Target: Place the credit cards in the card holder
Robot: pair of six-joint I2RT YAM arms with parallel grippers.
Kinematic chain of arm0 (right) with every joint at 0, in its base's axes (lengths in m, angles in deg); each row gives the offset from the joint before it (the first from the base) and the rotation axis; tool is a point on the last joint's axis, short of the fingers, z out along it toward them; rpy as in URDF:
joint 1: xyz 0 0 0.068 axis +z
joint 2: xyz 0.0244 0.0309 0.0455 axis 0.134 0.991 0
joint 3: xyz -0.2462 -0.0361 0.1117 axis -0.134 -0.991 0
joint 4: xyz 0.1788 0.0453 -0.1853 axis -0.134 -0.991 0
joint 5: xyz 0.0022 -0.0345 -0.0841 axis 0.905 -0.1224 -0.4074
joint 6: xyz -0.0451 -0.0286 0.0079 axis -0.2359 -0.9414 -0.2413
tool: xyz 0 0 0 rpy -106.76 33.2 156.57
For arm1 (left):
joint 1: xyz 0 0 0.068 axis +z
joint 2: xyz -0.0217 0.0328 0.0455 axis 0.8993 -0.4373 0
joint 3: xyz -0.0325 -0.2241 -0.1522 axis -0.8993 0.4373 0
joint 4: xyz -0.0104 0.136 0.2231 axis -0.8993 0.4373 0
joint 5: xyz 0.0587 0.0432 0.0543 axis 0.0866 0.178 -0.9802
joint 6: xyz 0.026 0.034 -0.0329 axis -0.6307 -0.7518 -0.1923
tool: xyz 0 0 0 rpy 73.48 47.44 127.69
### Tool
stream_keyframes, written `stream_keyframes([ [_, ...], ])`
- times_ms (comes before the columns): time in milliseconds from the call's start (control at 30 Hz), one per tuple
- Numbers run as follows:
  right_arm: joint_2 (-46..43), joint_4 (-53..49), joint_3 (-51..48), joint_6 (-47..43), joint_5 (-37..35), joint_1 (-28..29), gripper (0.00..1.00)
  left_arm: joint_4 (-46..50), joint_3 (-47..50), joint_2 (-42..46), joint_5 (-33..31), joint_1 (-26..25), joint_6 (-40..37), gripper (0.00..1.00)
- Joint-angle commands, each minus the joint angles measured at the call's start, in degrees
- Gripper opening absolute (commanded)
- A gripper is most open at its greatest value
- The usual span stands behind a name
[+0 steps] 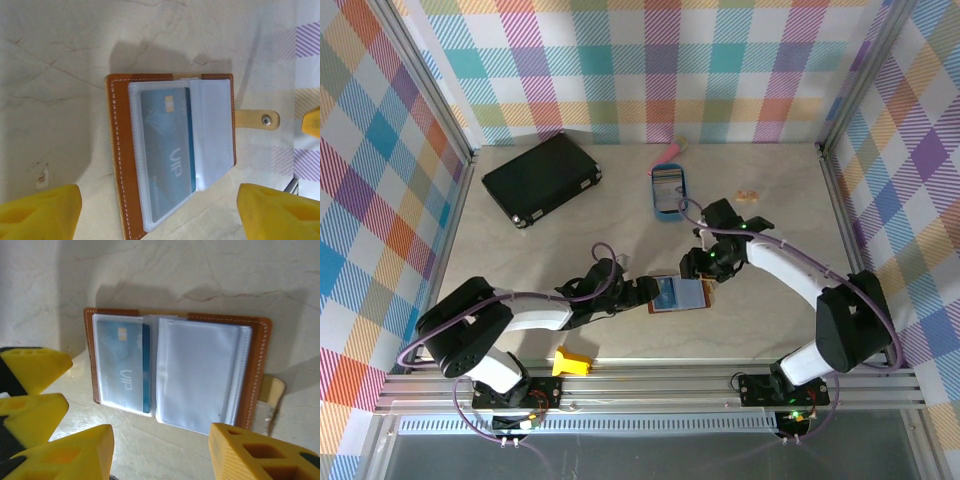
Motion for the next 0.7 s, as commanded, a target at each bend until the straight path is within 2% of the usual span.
stream_keyframes([
  [0, 3.4, 0.3, 1.7, 2.1, -1.3, 1.1, 0.53, -3.3, 0.0, -0.7, -0.8, 0.2, 1.5, 0.85],
  [333, 10.0, 1.0, 3.4, 5.9, -5.5, 1.3, 0.47, -3.3, -0.2, -0.5, -1.7, 0.3, 2.5, 0.85],
  [667, 10.9, -0.7, 2.4, 6.6, -10.6, 0.8, 0.49, -1.7, -0.5, -0.1, -2.0, 0.3, 2.2, 0.85],
])
